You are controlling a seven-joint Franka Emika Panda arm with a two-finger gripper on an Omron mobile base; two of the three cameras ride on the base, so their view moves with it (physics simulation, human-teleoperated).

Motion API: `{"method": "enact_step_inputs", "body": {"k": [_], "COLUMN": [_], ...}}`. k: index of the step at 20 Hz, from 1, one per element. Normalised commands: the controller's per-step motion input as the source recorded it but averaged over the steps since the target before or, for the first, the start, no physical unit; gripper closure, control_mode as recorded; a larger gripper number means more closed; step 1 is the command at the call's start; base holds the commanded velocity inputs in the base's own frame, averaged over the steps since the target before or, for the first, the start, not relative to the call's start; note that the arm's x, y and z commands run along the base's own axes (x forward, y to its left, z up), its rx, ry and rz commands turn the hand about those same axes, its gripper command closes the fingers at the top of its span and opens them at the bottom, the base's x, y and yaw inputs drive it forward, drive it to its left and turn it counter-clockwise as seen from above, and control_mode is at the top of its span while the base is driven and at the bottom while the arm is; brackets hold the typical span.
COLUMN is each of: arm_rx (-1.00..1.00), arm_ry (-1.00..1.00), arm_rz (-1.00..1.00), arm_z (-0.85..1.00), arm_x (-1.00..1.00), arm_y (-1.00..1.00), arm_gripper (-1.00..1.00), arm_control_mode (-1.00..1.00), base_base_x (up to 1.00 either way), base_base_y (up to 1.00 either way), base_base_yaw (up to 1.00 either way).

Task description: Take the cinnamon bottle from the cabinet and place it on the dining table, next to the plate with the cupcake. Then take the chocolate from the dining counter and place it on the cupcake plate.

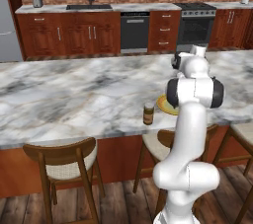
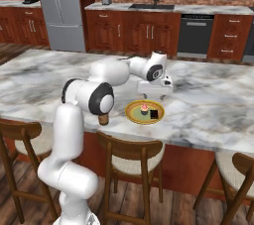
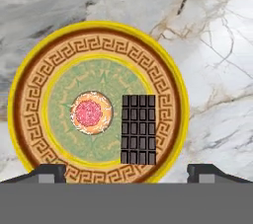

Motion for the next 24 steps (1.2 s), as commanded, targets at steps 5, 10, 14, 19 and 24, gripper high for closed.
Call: {"method": "enact_step_inputs", "body": {"k": [5,10,14,19,24], "arm_rx": [-0.05,-0.15,-0.17,-0.16,-0.12], "arm_ry": [0.00,-0.02,0.00,0.00,-0.01], "arm_rz": [0.00,0.00,0.00,0.00,0.00], "arm_z": [0.97,0.97,0.83,0.52,0.16], "arm_x": [-0.47,-0.58,-0.45,-0.44,-0.56], "arm_y": [0.73,1.00,1.00,1.00,1.00], "arm_gripper": [-1.00,-1.00,-1.00,-1.00,-1.00], "arm_control_mode": [-1.00,-1.00,-1.00,-1.00,-1.00], "base_base_x": [0.00,0.00,0.00,0.00,0.00], "base_base_y": [0.00,0.00,0.00,0.00,0.00], "base_base_yaw": [0.00,0.00,0.00,0.00,0.00]}}
